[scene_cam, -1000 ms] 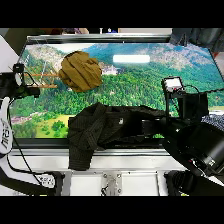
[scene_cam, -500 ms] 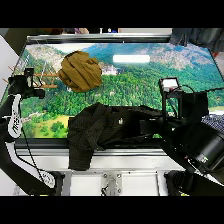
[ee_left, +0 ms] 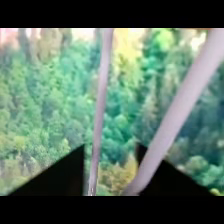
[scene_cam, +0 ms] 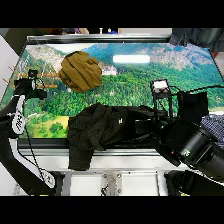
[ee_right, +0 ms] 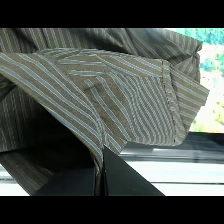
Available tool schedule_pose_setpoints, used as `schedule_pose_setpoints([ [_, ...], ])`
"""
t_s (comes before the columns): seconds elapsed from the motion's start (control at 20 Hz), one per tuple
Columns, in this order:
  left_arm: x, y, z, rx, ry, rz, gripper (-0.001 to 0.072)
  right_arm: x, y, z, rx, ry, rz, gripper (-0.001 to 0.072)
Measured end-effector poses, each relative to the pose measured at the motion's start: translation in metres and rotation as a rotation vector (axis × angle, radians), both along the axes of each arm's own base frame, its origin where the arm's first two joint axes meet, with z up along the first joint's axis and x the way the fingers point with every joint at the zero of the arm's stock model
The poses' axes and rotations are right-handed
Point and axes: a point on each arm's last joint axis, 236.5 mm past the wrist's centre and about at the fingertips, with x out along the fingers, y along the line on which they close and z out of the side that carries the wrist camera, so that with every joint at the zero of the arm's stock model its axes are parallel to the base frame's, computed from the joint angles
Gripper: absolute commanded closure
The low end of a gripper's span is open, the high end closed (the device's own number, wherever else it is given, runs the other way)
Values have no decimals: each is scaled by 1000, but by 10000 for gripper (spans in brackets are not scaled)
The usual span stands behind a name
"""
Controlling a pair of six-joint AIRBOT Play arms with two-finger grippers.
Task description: Fold the clothes and pants, and hang the long-sleeved shirts on hangers.
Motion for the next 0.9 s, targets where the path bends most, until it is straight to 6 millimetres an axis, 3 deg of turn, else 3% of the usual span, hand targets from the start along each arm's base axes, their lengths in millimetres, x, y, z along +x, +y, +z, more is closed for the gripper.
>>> schedule_pose_setpoints([
  [0.05, -2, 1, -1, 3, 10, 2, 689, 0, 0, 0, -1, 1, 0, 688],
  [0.35, -6, 0, 10, 0, 9, 16, 690, 0, 1, -2, -3, 5, 1, 688],
  [0.55, 2, -1, 62, 24, -81, 11, 690, -1, 1, -2, -1, 8, 2, 688],
  [0.65, 5, -6, 100, 42, -142, 1, 690, -1, 1, -2, -1, 8, 2, 688],
  [0.9, -1, -41, 189, 67, -256, -46, 690, -1, 1, -1, 1, 7, 2, 688],
])
